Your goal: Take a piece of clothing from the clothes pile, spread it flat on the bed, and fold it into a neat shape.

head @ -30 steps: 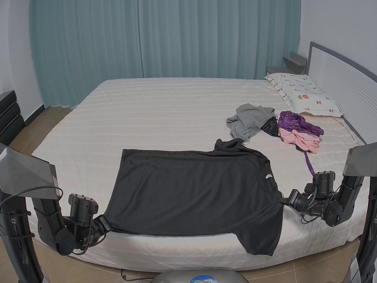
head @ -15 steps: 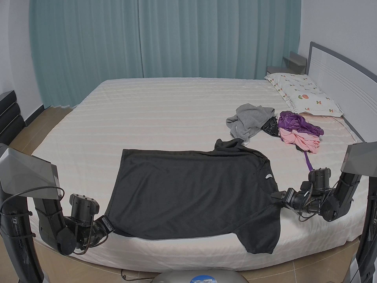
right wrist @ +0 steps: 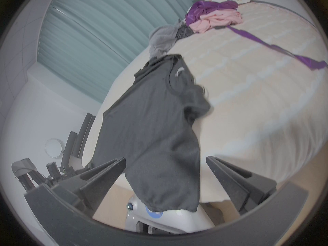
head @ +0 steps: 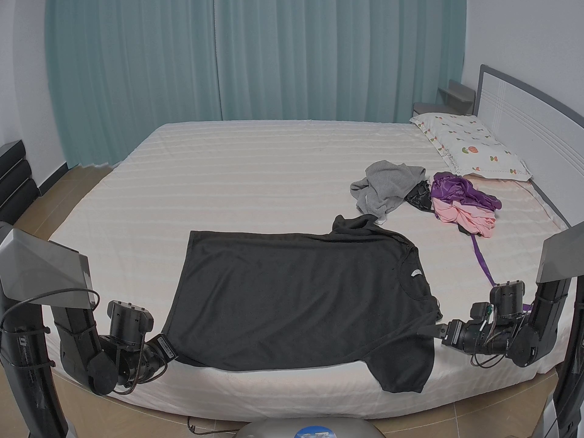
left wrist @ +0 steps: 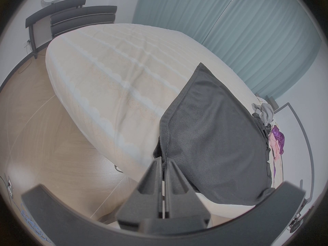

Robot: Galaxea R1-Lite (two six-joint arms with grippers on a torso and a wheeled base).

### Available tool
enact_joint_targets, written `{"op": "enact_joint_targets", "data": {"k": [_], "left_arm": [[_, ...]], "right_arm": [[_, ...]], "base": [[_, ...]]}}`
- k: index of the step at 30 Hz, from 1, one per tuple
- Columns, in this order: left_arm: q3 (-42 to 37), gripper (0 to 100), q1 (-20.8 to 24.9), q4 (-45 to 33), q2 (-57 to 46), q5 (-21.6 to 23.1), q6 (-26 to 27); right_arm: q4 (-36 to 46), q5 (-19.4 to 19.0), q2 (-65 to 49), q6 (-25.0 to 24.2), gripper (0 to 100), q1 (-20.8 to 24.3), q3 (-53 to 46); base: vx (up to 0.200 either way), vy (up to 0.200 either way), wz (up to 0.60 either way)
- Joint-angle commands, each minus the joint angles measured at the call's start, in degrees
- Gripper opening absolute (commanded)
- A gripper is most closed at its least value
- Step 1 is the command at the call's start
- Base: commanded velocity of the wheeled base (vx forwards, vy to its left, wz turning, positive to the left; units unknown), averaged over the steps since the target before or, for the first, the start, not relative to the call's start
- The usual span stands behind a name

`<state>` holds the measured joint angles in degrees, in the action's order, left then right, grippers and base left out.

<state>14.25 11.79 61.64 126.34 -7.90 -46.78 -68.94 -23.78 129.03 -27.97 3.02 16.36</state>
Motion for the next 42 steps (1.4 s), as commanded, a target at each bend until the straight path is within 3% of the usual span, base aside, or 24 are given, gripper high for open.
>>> {"op": "enact_joint_targets", "data": {"k": [1,12,16,17,25,31,42], "left_arm": [[0.0,0,0.0,0.1,0.0,0.0,0.0],[0.1,0,-0.1,0.0,0.0,0.0,0.0],[0.1,0,-0.2,0.0,0.1,0.0,0.0],[0.1,0,-0.2,0.0,0.1,0.0,0.0],[-0.2,0,-0.2,-0.1,0.0,0.0,0.0],[-0.6,0,-0.3,-0.2,0.0,0.3,0.2],[-2.0,0,-0.2,-0.6,0.4,0.3,2.6]], "right_arm": [[-0.7,-0.3,2.7,0.4,100,1.7,-2.6],[-1.1,0.1,5.0,1.9,100,3.0,-1.1],[-0.5,2.4,5.9,2.2,100,3.7,0.3],[-0.5,2.9,6.1,2.2,0,3.7,0.4],[-1.0,3.1,5.4,2.2,0,3.3,-1.5],[-0.9,2.3,2.1,2.7,0,0.0,-6.1],[-1.1,-0.3,1.1,8.3,0,-4.8,-13.9]], "base": [[0.000,0.000,0.00],[0.000,0.000,0.00],[0.000,0.000,0.00],[0.000,0.000,0.00],[0.000,0.000,0.00],[0.000,0.000,0.00],[0.000,0.000,0.00]]}}
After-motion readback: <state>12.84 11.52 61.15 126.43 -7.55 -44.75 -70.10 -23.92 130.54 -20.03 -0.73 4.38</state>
